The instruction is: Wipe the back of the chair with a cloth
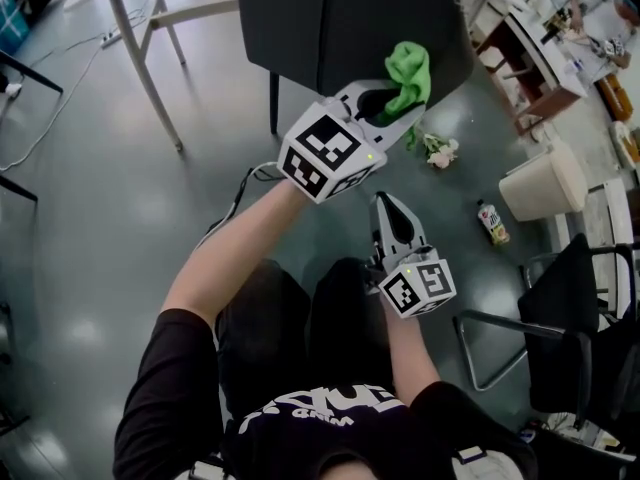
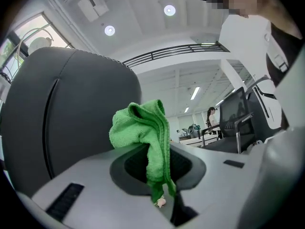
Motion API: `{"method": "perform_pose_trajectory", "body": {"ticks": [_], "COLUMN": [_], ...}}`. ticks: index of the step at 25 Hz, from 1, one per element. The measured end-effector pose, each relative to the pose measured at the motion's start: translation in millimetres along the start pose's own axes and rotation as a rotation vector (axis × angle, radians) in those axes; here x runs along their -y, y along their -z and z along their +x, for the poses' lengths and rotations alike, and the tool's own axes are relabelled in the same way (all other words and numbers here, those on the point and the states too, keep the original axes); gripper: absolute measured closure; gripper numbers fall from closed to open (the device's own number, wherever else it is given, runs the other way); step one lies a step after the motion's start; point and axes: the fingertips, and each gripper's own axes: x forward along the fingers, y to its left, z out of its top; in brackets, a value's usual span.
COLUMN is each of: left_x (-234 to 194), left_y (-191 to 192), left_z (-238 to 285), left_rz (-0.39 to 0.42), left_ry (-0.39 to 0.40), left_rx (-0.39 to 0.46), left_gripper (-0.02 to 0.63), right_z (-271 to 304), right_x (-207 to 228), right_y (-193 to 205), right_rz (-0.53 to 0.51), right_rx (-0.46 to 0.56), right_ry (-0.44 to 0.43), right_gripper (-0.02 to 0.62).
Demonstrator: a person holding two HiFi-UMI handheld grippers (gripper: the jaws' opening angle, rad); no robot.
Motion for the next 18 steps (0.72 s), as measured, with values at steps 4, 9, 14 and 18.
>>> {"method": "perform_pose_trajectory", "body": {"ticks": [4, 9, 14, 18], "left_x": [-8, -64, -137, -192], "left_y": [9, 35, 76, 105], "left_z": [-14, -63, -132, -179], "left_rz": [-0.008, -0.058, -0.068, -0.056], "left_ry": [-0.037, -0.185, -0.398, -0.534], "left_rx": [-0.013, -0.013, -0.073, -0.145], "left_gripper": [0.543, 0.543, 0.543, 0.543], "right_z": [0, 2, 1, 3], "right_x": [1, 1, -1, 0], "right_y": [1, 5, 8, 10], "right_rz": [-0.002, -0.002, -0.005, -0.008], "right_rx": [-0.008, -0.012, -0.022, -0.021], "right_ry": [0.011, 0.006, 0.005, 0.006], "right_gripper": [0.598, 0.598, 0.598, 0.598]}}
